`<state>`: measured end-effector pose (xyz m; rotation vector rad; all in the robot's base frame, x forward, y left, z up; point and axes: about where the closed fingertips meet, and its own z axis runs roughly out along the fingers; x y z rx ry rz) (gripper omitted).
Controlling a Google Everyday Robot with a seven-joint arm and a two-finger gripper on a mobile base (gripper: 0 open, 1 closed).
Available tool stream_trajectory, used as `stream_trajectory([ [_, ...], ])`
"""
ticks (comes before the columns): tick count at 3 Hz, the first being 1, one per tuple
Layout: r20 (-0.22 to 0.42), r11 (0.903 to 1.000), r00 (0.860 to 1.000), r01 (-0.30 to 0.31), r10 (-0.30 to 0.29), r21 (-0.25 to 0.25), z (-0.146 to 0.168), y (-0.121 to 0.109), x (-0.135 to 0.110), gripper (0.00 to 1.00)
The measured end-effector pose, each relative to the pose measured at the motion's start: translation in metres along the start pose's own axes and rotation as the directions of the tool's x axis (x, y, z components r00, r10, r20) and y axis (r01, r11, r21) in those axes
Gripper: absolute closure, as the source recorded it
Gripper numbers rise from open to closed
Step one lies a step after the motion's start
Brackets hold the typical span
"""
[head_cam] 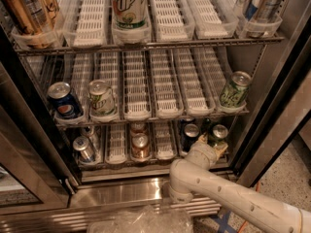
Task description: Pick green can from bottom shelf of fridge
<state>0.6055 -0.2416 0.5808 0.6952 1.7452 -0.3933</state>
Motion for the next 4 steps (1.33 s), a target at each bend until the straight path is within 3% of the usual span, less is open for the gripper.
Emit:
stream_trajectory([
  [1, 0.057, 0.9997, 0.998, -0.008, 0.01, -0.022, -0.011, -0.001, -0.007, 1.0],
  [2, 0.095, 0.9971, 0.994, -0.055, 0.06, -0.054, -0.022, -0.004, -0.017, 1.0],
  [3, 0.104, 0.9968, 0.993, -0.043, 0.05, -0.068, -0.022, 0.0, -0.016, 1.0],
  [4, 0.172, 0.9962, 0.984, -0.023, 0.037, -0.084, -0.032, -0.005, -0.026, 1.0],
])
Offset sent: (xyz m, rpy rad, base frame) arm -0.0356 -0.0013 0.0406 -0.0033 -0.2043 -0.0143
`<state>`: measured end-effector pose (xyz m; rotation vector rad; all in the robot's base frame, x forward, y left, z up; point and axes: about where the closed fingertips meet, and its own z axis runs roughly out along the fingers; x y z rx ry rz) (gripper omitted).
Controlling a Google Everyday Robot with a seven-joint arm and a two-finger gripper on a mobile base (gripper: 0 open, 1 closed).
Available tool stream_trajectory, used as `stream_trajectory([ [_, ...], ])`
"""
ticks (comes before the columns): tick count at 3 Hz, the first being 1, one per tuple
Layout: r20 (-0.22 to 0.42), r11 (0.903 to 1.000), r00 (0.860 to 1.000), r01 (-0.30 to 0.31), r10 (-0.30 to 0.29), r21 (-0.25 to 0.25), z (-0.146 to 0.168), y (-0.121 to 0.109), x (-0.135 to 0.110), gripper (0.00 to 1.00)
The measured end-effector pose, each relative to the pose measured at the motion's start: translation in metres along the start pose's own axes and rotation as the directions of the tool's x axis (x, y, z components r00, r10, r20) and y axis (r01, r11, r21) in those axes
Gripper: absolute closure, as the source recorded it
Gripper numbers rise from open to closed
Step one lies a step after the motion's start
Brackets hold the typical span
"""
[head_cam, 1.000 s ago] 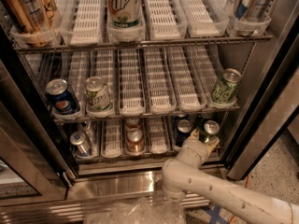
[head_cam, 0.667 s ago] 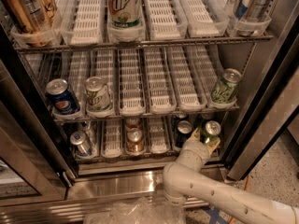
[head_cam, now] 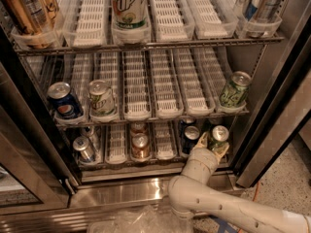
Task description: Pick green can from bottom shelf of fridge
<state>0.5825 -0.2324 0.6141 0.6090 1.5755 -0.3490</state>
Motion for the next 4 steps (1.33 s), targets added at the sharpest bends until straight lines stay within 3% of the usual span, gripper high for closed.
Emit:
stream_trajectory([
  [2, 0.005, 0.9979, 1.0, 0.025, -0.025, -0.059, -0.008, 0.0, -0.01, 1.0],
  [3, -0.029, 0.9891, 0.995, 0.096, -0.1, -0.112, -0.021, -0.013, -0.017, 1.0],
  [4, -0.036, 0.9881, 0.994, 0.1, -0.104, -0.117, -0.02, -0.013, -0.014, 1.0],
])
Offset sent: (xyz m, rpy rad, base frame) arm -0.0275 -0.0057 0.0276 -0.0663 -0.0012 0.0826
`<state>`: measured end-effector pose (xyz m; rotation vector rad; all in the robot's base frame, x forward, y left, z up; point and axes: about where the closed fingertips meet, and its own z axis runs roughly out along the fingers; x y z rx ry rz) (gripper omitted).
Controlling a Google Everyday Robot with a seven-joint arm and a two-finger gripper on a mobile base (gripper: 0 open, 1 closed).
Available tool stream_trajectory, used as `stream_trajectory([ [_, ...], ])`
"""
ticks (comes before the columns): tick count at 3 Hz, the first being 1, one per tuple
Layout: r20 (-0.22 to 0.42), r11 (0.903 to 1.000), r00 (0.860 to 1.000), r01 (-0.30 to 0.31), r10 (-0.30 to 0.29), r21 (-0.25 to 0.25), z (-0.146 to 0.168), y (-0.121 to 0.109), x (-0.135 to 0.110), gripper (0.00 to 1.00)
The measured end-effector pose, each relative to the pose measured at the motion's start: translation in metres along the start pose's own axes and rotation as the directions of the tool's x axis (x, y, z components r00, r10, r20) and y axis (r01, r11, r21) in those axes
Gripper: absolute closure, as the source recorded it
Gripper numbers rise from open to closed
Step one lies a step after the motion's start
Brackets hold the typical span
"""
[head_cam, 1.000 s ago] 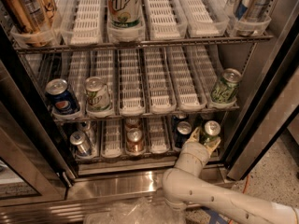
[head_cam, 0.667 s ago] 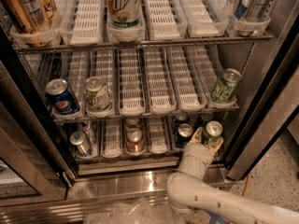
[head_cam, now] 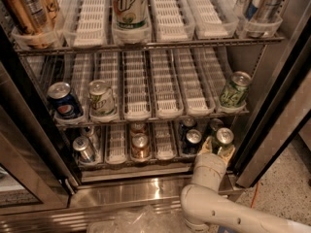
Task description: Pick green can from bottom shelf of fridge
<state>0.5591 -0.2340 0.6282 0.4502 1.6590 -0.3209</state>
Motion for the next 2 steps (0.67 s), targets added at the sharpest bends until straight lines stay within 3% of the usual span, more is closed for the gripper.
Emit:
stream_trajectory([
  [1, -0.011, 0.9967, 0.999, -0.048, 0.047, -0.065, -0.0159, -0.0155, 0.0137, 1.0],
  [2, -0.01, 0.9965, 0.999, -0.05, 0.049, -0.067, -0.0163, -0.016, 0.0134, 1.0],
])
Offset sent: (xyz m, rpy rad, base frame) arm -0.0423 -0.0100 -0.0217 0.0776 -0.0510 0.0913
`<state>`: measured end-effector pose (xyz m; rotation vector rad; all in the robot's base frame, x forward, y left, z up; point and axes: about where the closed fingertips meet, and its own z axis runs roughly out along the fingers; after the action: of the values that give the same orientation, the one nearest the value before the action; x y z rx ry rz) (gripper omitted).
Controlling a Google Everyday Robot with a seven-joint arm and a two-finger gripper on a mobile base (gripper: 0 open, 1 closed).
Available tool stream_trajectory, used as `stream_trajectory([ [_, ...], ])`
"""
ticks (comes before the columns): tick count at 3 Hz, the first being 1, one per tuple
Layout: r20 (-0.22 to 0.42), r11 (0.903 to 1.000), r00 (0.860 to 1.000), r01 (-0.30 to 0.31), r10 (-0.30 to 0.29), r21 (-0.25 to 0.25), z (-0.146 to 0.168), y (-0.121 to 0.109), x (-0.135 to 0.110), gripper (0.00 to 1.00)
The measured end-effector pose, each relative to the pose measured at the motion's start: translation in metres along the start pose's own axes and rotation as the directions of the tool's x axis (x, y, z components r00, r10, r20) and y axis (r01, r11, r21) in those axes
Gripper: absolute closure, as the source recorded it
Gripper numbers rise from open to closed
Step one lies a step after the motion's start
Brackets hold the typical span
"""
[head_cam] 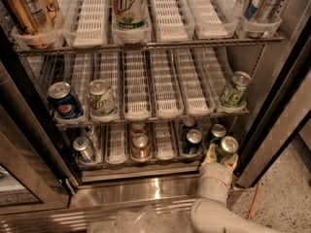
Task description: Pick green can from bottom shelf of fridge
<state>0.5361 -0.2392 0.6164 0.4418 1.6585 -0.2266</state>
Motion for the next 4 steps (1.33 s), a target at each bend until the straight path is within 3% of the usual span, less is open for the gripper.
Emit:
stream_trajectory([
  [1, 0.006, 0.9989, 1.0, 0.0, 0.001, -0.046, -0.002, 0.002, 0.0, 1.0],
  [2, 0.06, 0.9939, 0.998, 0.042, -0.036, -0.102, -0.007, -0.037, -0.006, 1.0],
  [3, 0.084, 0.9788, 0.994, 0.081, -0.066, -0.188, -0.01, -0.023, -0.004, 1.0],
  [4, 0.085, 0.9785, 0.994, 0.08, -0.065, -0.19, -0.011, -0.023, -0.005, 1.0],
])
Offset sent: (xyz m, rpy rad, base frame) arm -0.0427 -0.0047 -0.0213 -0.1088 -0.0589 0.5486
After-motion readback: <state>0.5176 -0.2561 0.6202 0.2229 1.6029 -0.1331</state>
